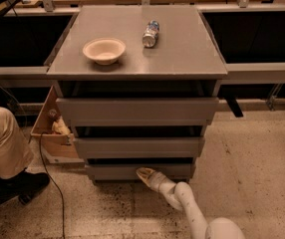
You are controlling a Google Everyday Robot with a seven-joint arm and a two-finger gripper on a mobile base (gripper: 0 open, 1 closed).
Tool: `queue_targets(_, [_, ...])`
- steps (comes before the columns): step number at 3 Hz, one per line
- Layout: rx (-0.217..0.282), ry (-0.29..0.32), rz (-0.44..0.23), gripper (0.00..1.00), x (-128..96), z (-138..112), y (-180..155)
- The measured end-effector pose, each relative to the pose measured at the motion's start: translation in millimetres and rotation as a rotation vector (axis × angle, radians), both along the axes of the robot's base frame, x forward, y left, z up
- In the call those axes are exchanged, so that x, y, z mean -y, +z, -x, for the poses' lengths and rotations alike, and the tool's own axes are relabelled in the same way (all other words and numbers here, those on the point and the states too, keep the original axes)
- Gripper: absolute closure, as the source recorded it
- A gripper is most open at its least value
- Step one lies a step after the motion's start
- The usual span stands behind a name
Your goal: Close bottom drawer
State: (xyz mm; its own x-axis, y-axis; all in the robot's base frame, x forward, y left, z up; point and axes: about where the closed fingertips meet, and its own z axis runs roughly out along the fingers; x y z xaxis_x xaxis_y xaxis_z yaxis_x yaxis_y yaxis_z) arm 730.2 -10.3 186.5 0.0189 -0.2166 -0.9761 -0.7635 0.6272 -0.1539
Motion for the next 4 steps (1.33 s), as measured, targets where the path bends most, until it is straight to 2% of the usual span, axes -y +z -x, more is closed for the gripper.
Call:
queue_targets(1, [-0.038, 0.01, 0.01, 1.0, 17.0, 15.6, -4.4])
queue_targets(2, [-0.098, -0.006, 0.07, 1.0, 61.5, 32.2, -4.6])
queue_targets(3, [-0.179, -0.092, 0.168, 1.0, 146.3, 57.8, 8.6])
queue_targets(4, [-0.234, -0.18, 0.28, 1.0, 220.3, 84.3, 35.8])
